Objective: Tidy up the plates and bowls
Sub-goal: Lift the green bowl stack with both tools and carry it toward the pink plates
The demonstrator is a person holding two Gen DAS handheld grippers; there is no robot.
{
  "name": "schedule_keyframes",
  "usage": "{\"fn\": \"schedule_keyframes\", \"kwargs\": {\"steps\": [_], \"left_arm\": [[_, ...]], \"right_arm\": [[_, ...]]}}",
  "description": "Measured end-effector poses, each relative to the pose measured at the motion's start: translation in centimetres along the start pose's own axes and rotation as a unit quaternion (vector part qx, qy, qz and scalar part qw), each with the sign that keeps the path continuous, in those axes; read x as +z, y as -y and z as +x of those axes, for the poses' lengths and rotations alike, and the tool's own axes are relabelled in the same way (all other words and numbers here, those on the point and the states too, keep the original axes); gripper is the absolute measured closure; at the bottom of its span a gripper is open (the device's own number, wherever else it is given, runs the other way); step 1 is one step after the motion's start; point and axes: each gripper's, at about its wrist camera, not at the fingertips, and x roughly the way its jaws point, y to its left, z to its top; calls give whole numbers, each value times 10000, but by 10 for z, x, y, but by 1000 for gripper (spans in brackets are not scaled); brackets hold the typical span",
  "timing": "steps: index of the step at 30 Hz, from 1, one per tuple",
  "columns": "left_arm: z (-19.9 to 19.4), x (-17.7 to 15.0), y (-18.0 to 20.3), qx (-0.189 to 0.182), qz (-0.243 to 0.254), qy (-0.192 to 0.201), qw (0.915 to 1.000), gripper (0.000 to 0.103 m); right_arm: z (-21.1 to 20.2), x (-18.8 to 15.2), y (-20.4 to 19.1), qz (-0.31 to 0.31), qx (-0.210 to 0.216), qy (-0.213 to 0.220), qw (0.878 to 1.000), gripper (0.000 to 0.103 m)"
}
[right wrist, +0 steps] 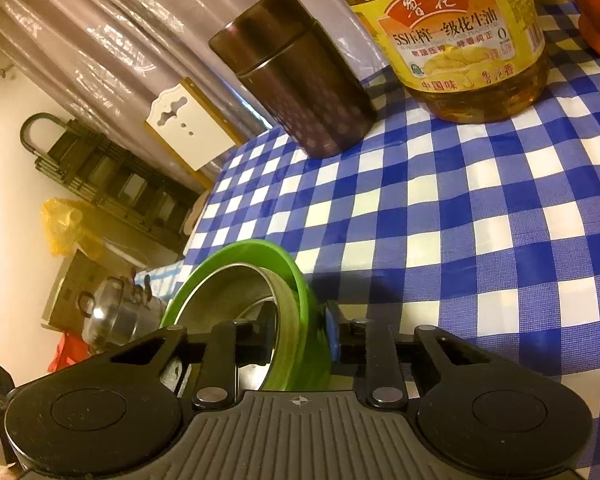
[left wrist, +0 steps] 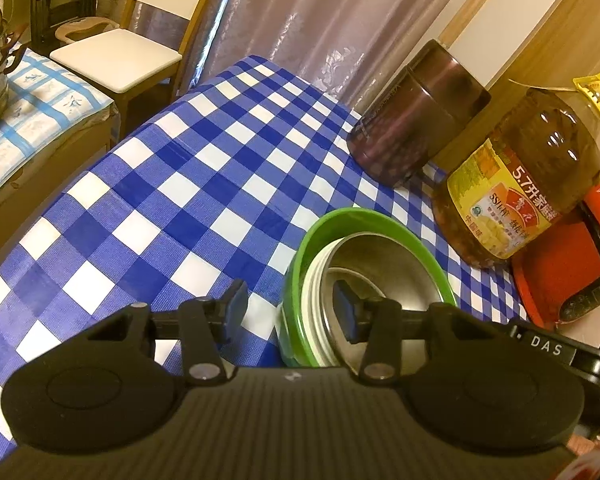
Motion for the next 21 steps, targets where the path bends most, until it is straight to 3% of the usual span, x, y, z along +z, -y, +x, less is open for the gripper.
{"fn": "schedule_keyframes", "kwargs": {"steps": [5,10,21], "left_arm": [[4,3,-1,-4,-23,15,10000,61],[13,5,-2,-71,-57,-73,9999,62],[34,-7,-6,-147,-145,-139,9997,72]], "right_arm": [[0,1,-5,-91,-82,-94,9999,76],[9,-1,-5,-88,-129,-158,9998,64],[23,-17,3,63,17,-107,9999,64]]}}
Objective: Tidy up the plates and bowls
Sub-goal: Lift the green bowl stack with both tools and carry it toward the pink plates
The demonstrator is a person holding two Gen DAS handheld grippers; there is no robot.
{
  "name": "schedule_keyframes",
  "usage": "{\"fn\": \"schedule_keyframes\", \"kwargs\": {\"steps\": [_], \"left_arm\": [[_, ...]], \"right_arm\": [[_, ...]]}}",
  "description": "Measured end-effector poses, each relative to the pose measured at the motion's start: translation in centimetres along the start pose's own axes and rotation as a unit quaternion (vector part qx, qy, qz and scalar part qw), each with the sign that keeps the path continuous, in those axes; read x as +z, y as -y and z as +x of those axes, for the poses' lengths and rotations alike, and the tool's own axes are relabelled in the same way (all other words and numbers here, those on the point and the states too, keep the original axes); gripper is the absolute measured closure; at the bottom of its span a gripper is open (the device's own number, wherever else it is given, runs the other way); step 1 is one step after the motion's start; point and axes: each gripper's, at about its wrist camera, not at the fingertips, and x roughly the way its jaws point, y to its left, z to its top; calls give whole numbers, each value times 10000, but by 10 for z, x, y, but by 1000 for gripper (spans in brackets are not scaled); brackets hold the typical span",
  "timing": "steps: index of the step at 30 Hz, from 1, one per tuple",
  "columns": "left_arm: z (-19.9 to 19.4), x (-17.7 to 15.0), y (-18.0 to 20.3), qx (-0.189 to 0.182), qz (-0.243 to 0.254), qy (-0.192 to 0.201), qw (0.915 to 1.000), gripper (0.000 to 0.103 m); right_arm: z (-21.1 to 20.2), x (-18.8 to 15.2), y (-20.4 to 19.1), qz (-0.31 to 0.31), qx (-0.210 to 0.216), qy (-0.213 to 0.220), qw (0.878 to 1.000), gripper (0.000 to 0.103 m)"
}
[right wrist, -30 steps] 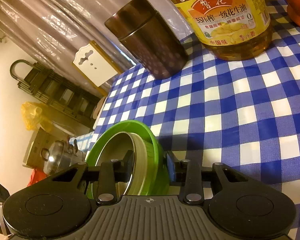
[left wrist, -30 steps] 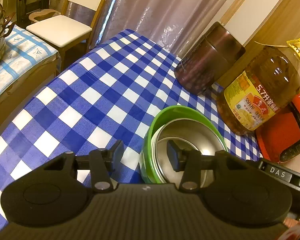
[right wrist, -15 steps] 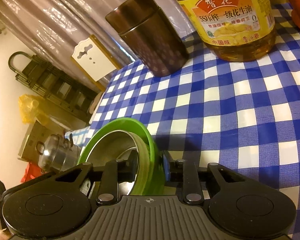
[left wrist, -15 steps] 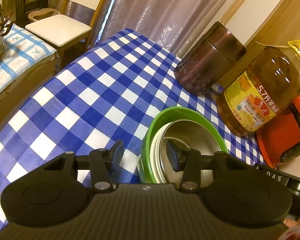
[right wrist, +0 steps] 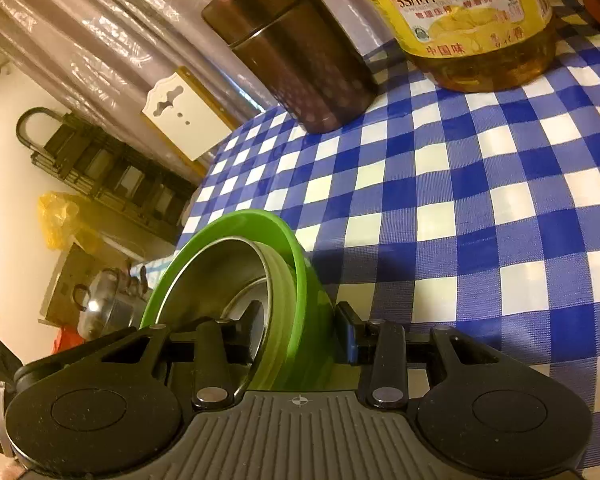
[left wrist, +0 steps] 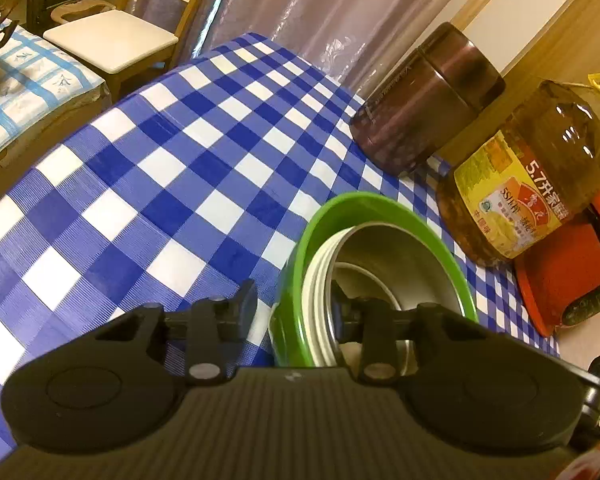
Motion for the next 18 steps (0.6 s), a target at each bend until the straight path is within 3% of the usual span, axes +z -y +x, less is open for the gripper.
{"fn": "schedule_keyframes", "kwargs": {"steps": [6,18], "left_arm": [[1,-2,3,-30,6,42,10000,78],[-17,-15,14,113,161,-153,9997,78]], "right_arm": [[2,-4,-1,21,-34,24,10000,64],[-9,-10,-4,134,-206,-121,9996,70]]}}
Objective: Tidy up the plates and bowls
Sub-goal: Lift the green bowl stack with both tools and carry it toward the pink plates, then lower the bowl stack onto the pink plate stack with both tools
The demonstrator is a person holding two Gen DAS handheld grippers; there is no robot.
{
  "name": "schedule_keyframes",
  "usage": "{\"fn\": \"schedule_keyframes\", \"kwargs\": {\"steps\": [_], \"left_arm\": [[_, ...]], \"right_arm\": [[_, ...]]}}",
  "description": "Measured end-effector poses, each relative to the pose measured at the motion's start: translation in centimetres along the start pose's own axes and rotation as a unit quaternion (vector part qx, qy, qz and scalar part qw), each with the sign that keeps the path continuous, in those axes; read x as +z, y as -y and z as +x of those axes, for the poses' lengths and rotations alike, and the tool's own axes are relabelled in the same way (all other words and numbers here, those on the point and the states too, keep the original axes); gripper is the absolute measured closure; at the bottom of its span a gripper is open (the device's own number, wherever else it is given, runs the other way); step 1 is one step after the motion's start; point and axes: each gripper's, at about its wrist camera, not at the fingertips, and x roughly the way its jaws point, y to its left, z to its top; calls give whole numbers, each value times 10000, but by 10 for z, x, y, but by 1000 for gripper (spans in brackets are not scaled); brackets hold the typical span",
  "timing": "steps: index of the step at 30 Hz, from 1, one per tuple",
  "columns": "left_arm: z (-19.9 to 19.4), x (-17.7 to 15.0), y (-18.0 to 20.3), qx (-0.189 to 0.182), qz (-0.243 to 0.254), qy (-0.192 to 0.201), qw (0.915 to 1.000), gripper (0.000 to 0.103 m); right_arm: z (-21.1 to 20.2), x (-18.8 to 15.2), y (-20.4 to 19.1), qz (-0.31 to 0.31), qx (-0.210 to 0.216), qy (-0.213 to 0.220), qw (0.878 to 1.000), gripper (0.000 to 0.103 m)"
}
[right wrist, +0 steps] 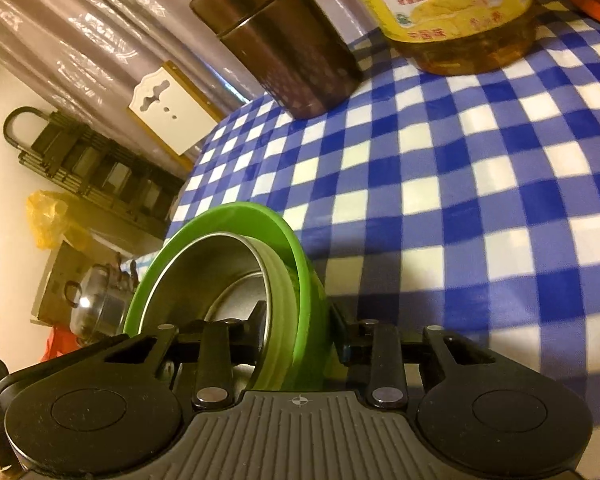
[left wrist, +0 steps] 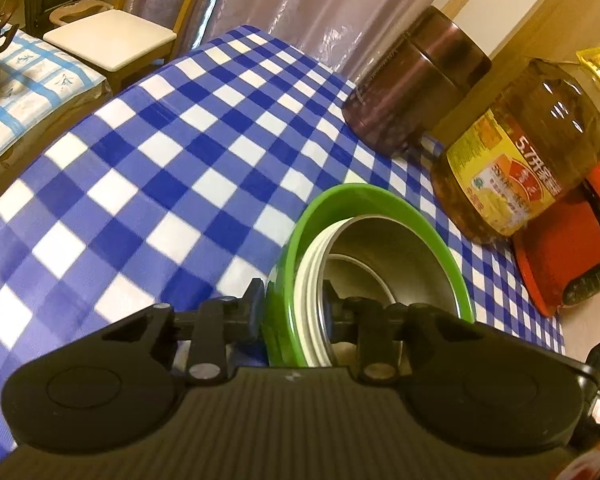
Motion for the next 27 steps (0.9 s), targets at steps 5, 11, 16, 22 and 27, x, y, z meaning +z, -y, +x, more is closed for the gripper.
{"fn": "schedule_keyframes", "kwargs": {"steps": [5,11,16,22,27], "left_arm": [[-18,-19,12,-61,7,-83,9999,78],[-47,-50,37,-260,83,-197,9994,78],[-75,-79,65,-410,236,-302,9984,78],[-109,-111,98,-598,503,-366,9963,78],[-133,-138,124,-733,704,-462,9938,78]], "right_arm": [[-28,-12,6,75,-58,-26,10000,70],[-81,-31,18,210,-213,40,9995,71],[-135,-48,27,423,-370,194,9982,71],[-197,-68,31,485,-565,378,9965,72],[-245,-89,37,621,-720,507,9942,72]]}}
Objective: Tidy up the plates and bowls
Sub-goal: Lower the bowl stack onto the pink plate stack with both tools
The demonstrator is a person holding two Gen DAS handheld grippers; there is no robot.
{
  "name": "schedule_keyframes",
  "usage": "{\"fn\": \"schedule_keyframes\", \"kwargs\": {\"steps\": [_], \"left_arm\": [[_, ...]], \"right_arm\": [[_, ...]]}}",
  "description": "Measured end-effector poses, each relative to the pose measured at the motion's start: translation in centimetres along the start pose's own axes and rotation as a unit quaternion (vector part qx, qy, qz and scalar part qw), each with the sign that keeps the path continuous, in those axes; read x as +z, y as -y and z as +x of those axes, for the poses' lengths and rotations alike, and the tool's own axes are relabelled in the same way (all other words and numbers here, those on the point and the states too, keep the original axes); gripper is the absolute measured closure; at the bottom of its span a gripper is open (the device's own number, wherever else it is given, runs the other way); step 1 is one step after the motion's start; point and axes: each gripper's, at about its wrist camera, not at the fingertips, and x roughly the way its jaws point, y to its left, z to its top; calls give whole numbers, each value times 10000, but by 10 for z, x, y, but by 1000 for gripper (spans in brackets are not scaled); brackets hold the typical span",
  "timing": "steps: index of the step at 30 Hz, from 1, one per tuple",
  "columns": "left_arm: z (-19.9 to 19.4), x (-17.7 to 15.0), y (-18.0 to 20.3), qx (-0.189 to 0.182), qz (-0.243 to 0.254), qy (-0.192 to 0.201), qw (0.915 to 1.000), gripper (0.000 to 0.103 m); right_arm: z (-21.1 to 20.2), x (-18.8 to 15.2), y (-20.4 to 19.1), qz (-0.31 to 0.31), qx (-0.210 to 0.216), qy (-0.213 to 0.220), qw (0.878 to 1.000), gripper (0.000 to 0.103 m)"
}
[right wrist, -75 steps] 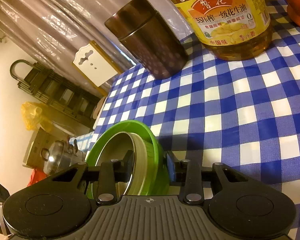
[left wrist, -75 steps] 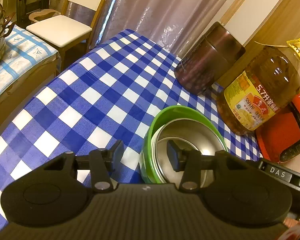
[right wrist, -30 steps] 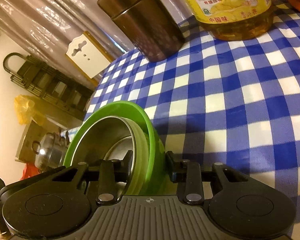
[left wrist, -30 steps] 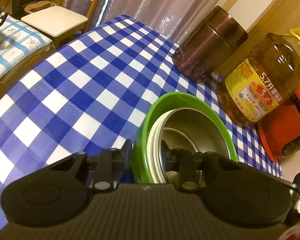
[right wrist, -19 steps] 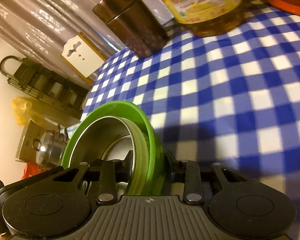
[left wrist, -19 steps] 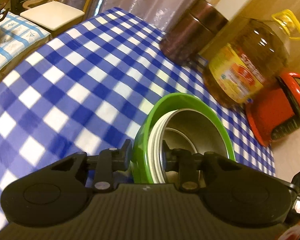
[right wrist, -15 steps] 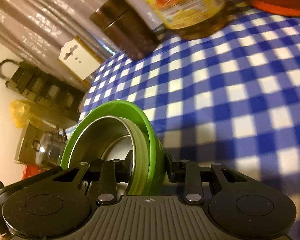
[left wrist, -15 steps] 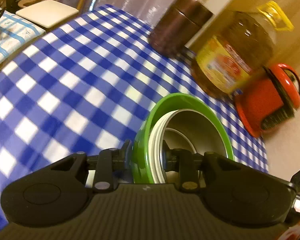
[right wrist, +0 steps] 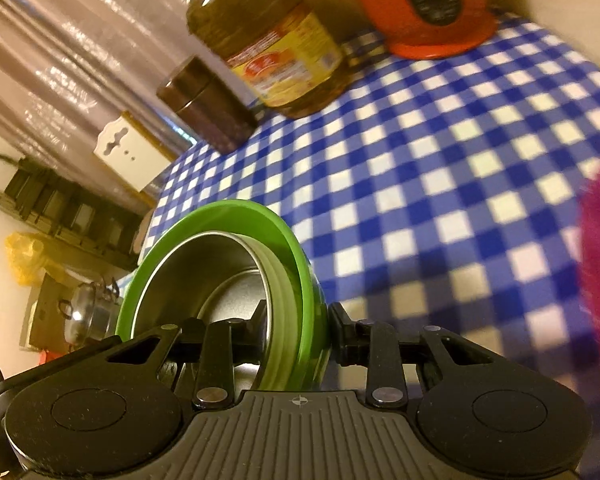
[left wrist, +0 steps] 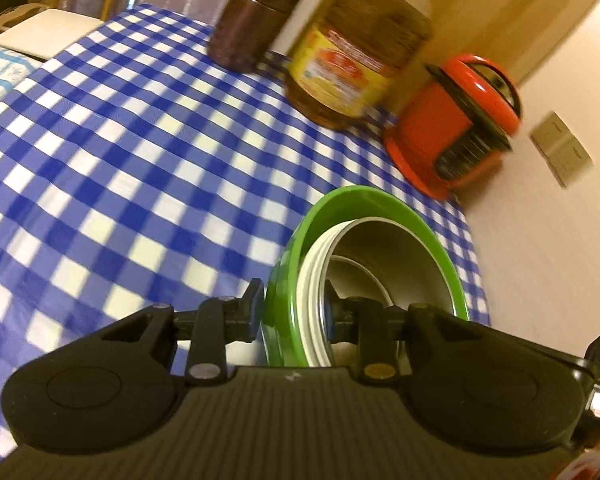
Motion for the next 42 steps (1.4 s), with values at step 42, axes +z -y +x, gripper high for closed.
{"fn": "schedule_keyframes", "kwargs": {"steps": [42], "left_arm": [[41,-111,213,-1203,1320,-1065,9782,78]], "right_arm": [[-207,-29,167,1326,-1039,1046,9801,72]]}}
